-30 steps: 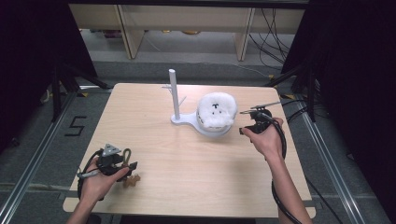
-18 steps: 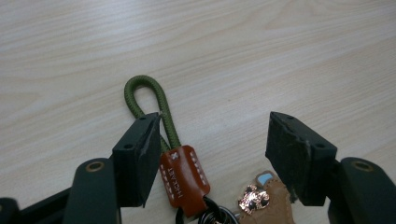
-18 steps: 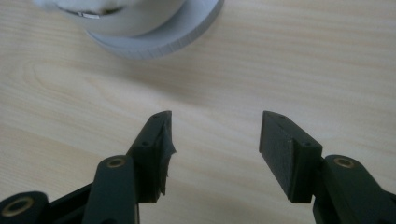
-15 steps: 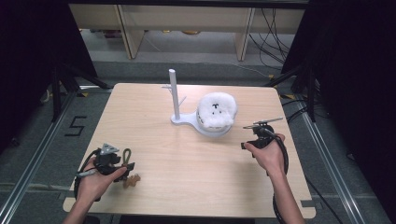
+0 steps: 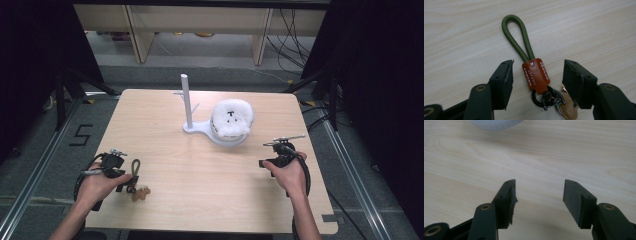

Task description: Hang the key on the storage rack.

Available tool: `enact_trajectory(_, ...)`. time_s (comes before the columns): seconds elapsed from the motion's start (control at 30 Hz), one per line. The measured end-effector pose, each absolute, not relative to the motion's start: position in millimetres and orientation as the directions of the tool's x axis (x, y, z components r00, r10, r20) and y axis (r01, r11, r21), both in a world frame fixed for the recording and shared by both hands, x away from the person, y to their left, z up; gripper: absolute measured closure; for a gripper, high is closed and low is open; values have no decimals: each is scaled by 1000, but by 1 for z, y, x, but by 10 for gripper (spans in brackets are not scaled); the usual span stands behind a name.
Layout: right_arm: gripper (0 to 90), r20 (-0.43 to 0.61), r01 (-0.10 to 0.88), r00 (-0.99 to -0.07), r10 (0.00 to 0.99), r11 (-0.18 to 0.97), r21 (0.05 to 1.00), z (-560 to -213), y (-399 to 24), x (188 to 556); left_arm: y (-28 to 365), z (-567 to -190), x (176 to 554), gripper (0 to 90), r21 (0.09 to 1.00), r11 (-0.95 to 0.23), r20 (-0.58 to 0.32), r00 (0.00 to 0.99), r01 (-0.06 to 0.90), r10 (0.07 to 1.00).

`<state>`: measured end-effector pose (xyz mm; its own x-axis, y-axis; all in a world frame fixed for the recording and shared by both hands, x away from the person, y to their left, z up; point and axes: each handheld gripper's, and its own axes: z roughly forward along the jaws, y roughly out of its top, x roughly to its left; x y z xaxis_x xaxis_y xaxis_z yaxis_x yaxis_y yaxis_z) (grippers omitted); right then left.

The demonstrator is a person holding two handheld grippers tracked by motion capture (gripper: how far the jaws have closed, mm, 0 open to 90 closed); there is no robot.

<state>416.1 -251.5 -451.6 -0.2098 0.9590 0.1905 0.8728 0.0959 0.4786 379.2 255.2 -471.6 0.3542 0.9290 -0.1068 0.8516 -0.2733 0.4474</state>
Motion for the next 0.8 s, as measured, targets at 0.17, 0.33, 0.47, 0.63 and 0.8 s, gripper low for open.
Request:
enact_trajectory(0.17,449,207,874,-211,955,90,477,-458,-252,413,252,-477,392,438,350,-262,-129,323,900,938)
enact_trajectory(0.33,448,220,865,-249,943,114,488,-463,-256,412,251,-478,399,454,292,-238,-125,284,926,951)
enact_trajectory(0.47,448,226,856,-241,944,97,507,-466,-258,412,253,-478,404,467,261,-243,-106,278,934,955)
enact_trajectory(0.63,447,233,860,-238,943,93,501,-464,-261,411,254,-481,408,473,231,-232,-115,264,945,958)
enact_trajectory(0.8,446,245,866,-230,942,83,494,-464,-262,410,252,-483,410,484,210,-203,-127,233,956,964)
